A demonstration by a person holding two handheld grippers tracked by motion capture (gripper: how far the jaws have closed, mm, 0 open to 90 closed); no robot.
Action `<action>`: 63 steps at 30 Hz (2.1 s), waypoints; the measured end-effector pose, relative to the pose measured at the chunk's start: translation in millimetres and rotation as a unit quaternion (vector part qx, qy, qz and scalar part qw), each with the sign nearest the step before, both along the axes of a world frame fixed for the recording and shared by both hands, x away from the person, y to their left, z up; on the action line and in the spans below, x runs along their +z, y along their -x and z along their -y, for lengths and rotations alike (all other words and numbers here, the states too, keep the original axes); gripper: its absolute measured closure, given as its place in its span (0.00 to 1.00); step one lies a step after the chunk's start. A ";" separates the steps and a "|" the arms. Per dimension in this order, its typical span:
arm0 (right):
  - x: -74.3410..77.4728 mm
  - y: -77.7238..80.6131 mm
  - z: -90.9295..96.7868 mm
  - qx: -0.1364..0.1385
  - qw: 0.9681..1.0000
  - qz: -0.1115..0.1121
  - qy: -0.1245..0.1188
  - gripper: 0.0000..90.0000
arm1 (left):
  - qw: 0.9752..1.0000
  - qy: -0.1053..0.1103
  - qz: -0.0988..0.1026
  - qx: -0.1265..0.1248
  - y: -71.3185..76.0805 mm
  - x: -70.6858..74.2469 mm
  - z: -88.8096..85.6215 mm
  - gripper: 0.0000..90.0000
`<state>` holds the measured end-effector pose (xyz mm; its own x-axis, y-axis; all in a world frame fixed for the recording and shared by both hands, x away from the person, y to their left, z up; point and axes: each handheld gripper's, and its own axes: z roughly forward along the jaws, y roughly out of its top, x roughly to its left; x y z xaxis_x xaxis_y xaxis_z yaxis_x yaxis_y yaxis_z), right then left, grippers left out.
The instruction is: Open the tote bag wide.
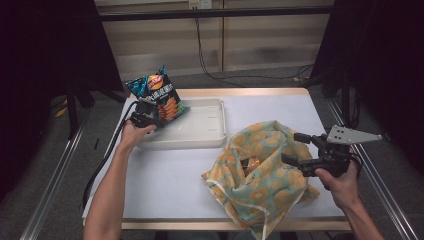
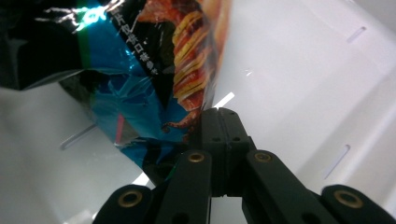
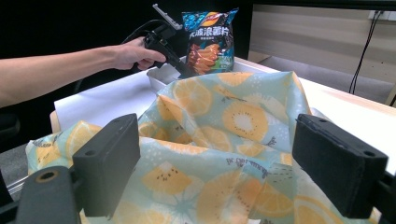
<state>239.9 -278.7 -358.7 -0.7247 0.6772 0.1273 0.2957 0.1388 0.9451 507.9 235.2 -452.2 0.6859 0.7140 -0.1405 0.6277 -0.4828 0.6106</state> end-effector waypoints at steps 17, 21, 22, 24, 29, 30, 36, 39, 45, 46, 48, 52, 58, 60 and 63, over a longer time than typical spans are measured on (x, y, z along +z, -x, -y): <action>-0.9 -0.5 1.8 -0.002 1.000 -0.003 -0.002 0.16 | 0.998 0.017 -0.013 0.053 -12.0 -3.6 -19.9 1.00; -0.6 -0.2 2.4 -0.001 1.000 -0.001 -0.001 0.16 | 0.998 0.013 -0.015 0.063 -11.1 -7.5 -22.9 1.00; -0.6 -0.1 2.8 -0.002 1.000 -0.003 -0.002 0.16 | 0.998 0.007 -0.015 0.062 -10.7 -7.6 -25.2 1.00; -0.7 -0.2 3.2 0.000 1.000 -0.002 -0.003 0.16 | 0.998 0.019 -0.017 0.065 -9.7 -9.7 -26.9 0.99; -0.1 -0.1 2.2 -0.001 1.000 0.000 -0.003 0.16 | 0.998 0.031 -0.009 0.060 -5.8 -9.0 -24.7 0.98; -0.1 -0.1 2.2 -0.001 1.000 0.000 -0.003 0.16 | 0.998 0.033 -0.007 0.058 -4.7 -8.0 -24.6 0.98; -1.4 -0.7 0.9 -0.001 1.000 -0.003 -0.001 0.16 | 0.997 0.055 0.008 0.050 8.0 0.8 -29.3 0.94; -0.3 -0.4 -0.2 0.001 1.000 -0.001 -0.002 0.17 | 0.997 0.063 0.021 0.043 19.4 7.1 -30.0 0.90; 0.5 -0.7 -2.2 0.003 1.000 -0.001 0.000 0.20 | 0.995 0.085 0.038 0.023 42.3 18.7 -29.9 0.85; 0.6 -1.1 -2.6 0.005 1.000 -0.001 -0.001 0.21 | 0.995 0.091 0.044 0.022 46.2 20.5 -30.3 0.84; 1.2 -1.3 -3.9 0.008 1.000 0.000 0.002 0.24 | 0.994 0.095 0.050 0.015 54.0 24.7 -30.8 0.83; 2.5 -1.0 -7.1 0.017 1.000 -0.003 0.004 0.29 | 0.991 0.118 0.063 -0.009 70.3 31.2 -27.2 0.83; 1.2 -1.1 -16.2 0.032 0.999 -0.011 0.011 0.30 | 0.986 0.143 0.077 -0.034 98.3 38.6 -18.5 0.81; 0.5 -0.7 -19.8 0.039 0.999 -0.013 0.016 0.29 | 0.985 0.146 0.078 -0.041 108.0 40.3 -14.5 0.79; -0.8 0.0 -25.4 0.048 0.998 -0.017 0.023 0.26 | 0.984 0.151 0.082 -0.050 121.5 43.5 -10.1 0.77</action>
<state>239.8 -253.3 -359.5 -0.7821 0.6108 0.1234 0.3113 0.2115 0.9265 386.5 245.4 -408.7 0.7813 0.5849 -0.2176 0.4671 -0.3168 0.8255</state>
